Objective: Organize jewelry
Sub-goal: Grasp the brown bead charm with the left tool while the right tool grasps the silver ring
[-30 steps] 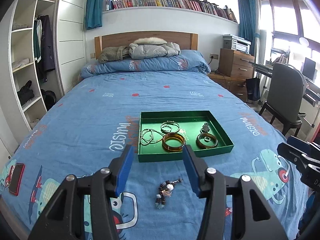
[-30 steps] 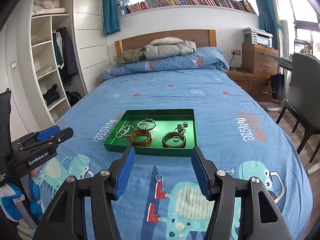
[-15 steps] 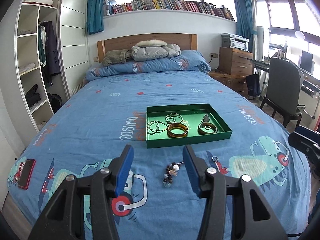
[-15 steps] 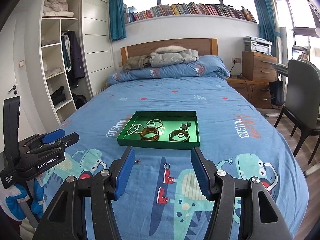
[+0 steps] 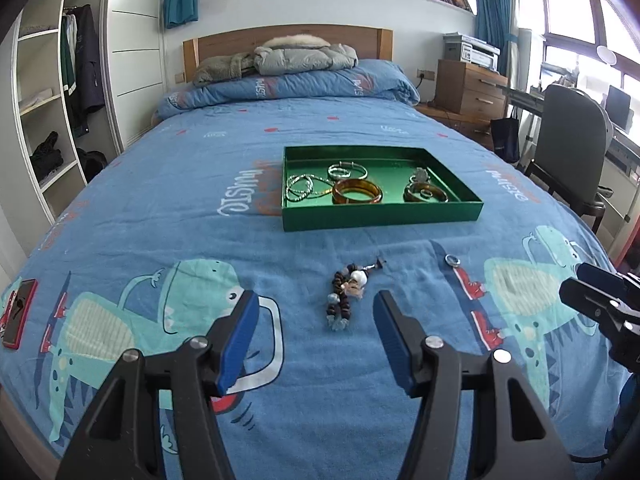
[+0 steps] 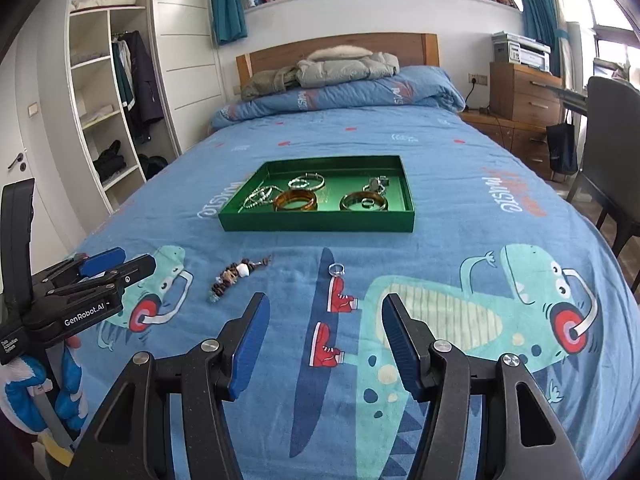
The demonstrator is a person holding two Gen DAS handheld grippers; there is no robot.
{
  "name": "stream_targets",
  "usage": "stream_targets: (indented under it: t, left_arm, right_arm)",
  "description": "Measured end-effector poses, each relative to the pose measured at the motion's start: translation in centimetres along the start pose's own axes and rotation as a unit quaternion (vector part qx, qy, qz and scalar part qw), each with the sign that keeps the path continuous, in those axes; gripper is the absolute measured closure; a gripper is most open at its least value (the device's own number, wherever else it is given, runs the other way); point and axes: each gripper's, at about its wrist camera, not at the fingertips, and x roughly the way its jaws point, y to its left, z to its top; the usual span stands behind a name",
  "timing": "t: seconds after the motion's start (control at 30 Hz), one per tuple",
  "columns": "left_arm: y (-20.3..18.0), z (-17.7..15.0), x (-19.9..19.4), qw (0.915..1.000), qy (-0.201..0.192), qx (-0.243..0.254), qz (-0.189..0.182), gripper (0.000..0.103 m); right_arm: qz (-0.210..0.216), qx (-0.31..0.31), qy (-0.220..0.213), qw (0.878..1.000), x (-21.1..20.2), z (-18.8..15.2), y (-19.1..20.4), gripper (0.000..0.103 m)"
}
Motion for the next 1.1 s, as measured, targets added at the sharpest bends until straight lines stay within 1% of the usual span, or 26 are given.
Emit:
stream_targets:
  t: [0.1,0.2,0.4,0.53,0.57,0.67,0.73,0.8,0.83,0.87,0.9,1.03,1.1]
  left_arm:
    - [-0.3,-0.2,2.8,0.9998,0.017,0.007,-0.01,0.046]
    - [-0.7,-0.2,5.6,0.999,0.033,0.013,-0.026,0.046]
    - [-1.8,0.2,10.4,0.997,0.057,0.031,-0.042,0.046]
    - [-1.8,0.4,12.5,0.9961,0.067,0.032,-0.047,0.046]
    - [-1.7,0.4,12.8,0.9958,0.069,0.029,-0.051,0.046]
    - [-1.2,0.3,13.1,0.995,0.07,0.016,-0.069,0.048]
    - [-0.7,0.3,13.3,0.9943,0.07,0.005,-0.08,0.051]
    - [-0.3,0.3,13.4,0.994,0.07,-0.003,-0.084,0.059]
    - [-0.2,0.3,13.3,0.994,0.069,-0.004,-0.084,0.061]
    - [-0.1,0.3,13.3,0.994,0.069,-0.005,-0.084,0.065]
    - [-0.1,0.2,13.3,0.9941,0.069,-0.004,-0.083,0.069]
    - [-0.3,0.2,13.2,0.9948,0.066,0.006,-0.077,0.076]
    - [-0.4,0.1,13.0,0.9952,0.066,0.009,-0.072,0.085]
  right_arm:
    - [0.001,-0.001,0.019,1.0,2.6,-0.3,-0.4,0.046]
    - [0.004,-0.001,0.037,0.999,5.4,-0.4,-1.0,0.05]
    - [0.007,-0.004,0.066,0.998,10.9,0.4,-1.9,0.057]
    - [0.008,-0.007,0.078,0.997,13.9,1.1,-2.1,0.062]
    - [0.009,-0.007,0.081,0.997,14.5,1.2,-2.1,0.064]
    - [0.01,-0.017,0.086,0.996,16.0,1.4,-1.7,0.065]
    - [0.013,-0.023,0.087,0.996,16.7,1.7,-1.4,0.066]
    - [0.016,-0.03,0.087,0.996,17.3,2.1,-1.0,0.073]
    - [0.018,-0.035,0.088,0.995,17.5,2.2,-0.8,0.078]
    - [0.018,-0.039,0.088,0.995,17.6,2.1,-0.6,0.081]
    - [0.019,-0.042,0.088,0.995,17.5,2.1,-0.6,0.081]
    - [0.025,-0.03,0.087,0.995,17.2,1.6,-1.0,0.083]
    - [0.021,-0.035,0.087,0.995,16.8,1.3,-0.8,0.084]
